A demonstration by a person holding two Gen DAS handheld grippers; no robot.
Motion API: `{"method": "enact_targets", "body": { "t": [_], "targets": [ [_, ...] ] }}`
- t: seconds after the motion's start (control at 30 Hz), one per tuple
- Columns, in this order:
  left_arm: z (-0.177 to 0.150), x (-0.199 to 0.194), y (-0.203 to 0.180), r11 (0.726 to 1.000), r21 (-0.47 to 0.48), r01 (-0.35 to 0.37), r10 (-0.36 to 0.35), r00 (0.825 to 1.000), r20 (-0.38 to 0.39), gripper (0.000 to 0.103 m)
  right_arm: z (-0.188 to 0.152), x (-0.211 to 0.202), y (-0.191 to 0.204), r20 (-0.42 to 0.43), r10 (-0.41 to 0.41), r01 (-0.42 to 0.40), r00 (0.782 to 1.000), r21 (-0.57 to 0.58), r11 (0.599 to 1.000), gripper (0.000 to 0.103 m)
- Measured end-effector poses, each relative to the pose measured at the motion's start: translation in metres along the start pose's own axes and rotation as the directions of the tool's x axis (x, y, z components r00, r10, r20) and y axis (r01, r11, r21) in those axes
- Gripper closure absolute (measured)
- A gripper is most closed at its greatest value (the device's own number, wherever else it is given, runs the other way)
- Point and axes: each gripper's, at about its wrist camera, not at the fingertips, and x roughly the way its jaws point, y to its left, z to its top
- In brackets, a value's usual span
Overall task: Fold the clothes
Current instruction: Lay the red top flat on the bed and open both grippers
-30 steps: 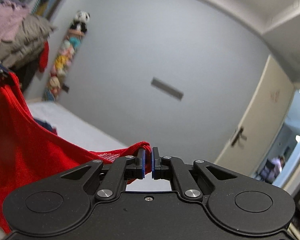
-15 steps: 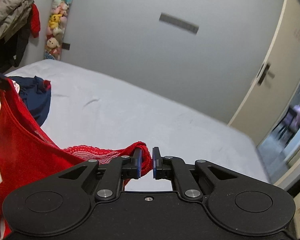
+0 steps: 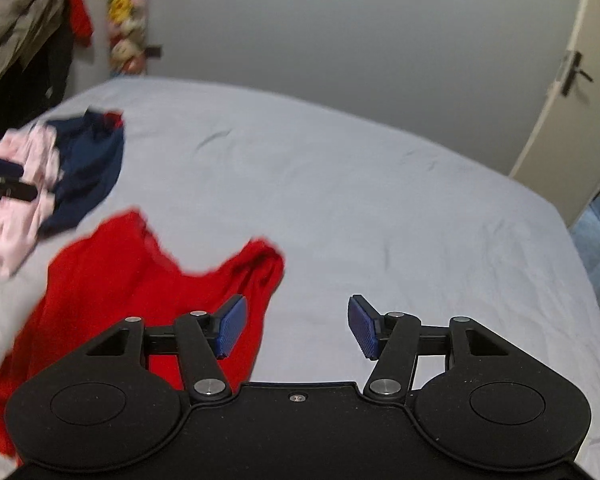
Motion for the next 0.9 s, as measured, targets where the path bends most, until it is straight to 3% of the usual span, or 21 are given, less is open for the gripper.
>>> {"method": "enact_targets", "body": {
  "t": [0.17,0.37,0.57,0.63,0.7,0.73,0.8,0.9],
  "targets": [
    [-0.039,0.016,0.020,0.999,-0.052,-0.004,0.000,0.996,-0.090,0.060,-0.033,0.021,0.017,-0.061,0.077,-0.080,0.995,-0.052,0.995,0.051],
    [-0.102,0.041,0.029,0.992,-0.117,0.052,-0.078,0.970,-0.231,0.061,-0.076,0.061,0.029,-0.160,0.140,-0.150,0.977,-0.055,0.987,0.052],
    [-0.134,0.052,0.020,0.978,-0.178,0.110,-0.154,0.956,-0.252,0.061,-0.095,0.095,0.028,-0.217,0.177,-0.174,0.960,0.033,0.984,0.055],
    [-0.137,0.055,0.018,0.970,-0.205,0.133,-0.182,0.952,-0.248,0.061,-0.098,0.102,0.030,-0.234,0.179,-0.173,0.956,0.047,0.984,0.058],
    [-0.140,0.059,0.016,0.965,-0.219,0.141,-0.196,0.948,-0.251,0.061,-0.100,0.110,0.032,-0.262,0.173,-0.166,0.949,0.049,0.985,0.079],
    [-0.140,0.061,0.014,0.964,-0.221,0.145,-0.200,0.947,-0.252,0.064,-0.101,0.114,0.034,-0.274,0.172,-0.166,0.946,0.047,0.985,0.085],
    [-0.142,0.065,0.012,0.964,-0.219,0.148,-0.202,0.947,-0.250,0.080,-0.102,0.112,0.036,-0.274,0.166,-0.165,0.947,0.026,0.986,0.094],
    [-0.139,0.066,0.010,0.969,-0.202,0.143,-0.191,0.952,-0.240,0.098,-0.099,0.107,0.040,-0.269,0.117,-0.133,0.956,-0.040,0.990,0.098]
  ]
}}
